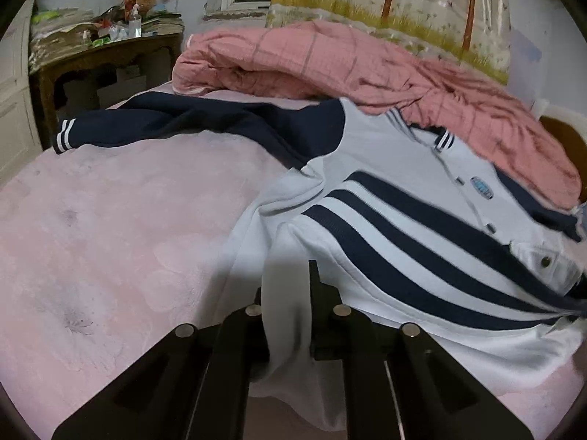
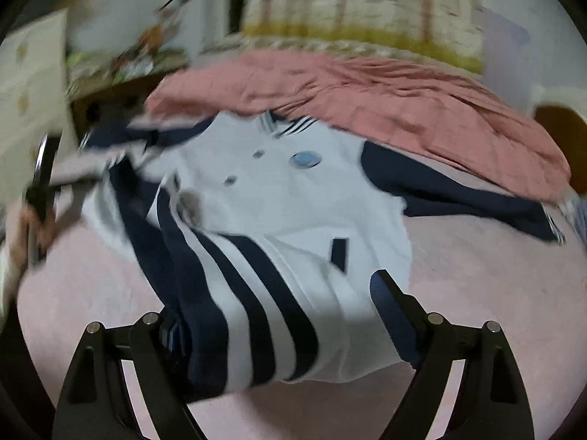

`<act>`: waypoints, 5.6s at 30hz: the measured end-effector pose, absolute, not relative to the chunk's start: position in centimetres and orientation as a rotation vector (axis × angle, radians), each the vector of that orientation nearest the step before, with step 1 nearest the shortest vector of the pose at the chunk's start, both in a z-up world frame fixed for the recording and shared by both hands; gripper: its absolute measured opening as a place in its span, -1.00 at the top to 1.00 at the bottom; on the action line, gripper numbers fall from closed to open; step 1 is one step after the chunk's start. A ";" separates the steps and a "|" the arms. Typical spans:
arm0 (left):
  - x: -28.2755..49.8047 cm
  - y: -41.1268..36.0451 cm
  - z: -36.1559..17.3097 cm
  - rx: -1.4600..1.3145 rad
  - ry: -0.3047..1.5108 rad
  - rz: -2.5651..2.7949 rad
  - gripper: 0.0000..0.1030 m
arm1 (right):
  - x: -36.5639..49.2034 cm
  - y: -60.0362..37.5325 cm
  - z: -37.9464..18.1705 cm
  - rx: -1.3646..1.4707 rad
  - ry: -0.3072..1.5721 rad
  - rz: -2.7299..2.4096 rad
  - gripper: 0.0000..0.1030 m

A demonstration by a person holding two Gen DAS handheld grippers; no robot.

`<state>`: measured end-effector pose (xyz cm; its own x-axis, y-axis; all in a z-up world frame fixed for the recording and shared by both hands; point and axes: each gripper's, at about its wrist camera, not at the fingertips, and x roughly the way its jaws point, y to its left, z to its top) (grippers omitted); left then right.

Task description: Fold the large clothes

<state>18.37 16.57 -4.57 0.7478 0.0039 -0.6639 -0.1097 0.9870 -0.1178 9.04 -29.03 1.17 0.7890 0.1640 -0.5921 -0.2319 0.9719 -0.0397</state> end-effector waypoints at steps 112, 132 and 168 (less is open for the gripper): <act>0.4 16.3 -2.0 -0.172 0.535 0.111 -0.29 | -0.9 -33.4 -1.7 0.189 0.564 -0.219 -0.24; 3.2 2.0 13.9 -0.033 0.076 -0.095 -1.00 | -1.0 -36.7 8.5 0.017 0.375 -0.237 -1.00; 26.3 -10.4 -0.5 -0.047 0.463 -0.075 -1.00 | 36.0 -81.2 -5.1 0.648 0.514 -0.400 0.77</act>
<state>26.30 -10.35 -0.45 0.8919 -0.0828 -0.4446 0.0614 0.9962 -0.0623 35.99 -81.18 -5.06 0.8026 -0.1910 -0.5650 0.5010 0.7300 0.4648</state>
